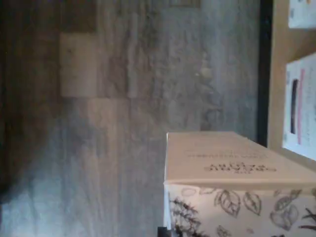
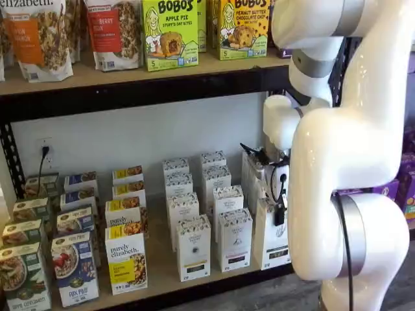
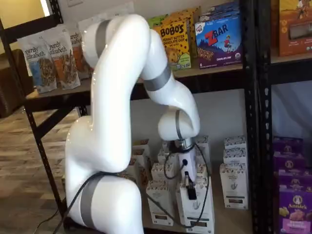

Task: Pick up the white box with a green strip in the middle, on the bottom shelf, the sixth box from the left

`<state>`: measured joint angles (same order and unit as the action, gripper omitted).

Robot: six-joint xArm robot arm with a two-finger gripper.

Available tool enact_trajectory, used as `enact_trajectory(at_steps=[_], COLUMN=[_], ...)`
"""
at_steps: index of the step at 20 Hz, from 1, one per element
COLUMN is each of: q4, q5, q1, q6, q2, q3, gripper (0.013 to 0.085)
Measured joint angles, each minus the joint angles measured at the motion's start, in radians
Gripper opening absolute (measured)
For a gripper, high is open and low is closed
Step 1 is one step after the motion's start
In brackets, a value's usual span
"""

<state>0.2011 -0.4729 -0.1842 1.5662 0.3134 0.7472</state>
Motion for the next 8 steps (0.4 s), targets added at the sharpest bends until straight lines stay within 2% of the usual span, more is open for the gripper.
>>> enact_trajectory(at_steps=[3, 8], q4=[-0.004, -0.042], q5=[-0.05, -0.131], q1=[0.027, 0.06], q6=[-0.021, -0.016], q2=[-0.117, -0.278], q3=[-0.077, -0.163], gripper=[0.053, 0.053])
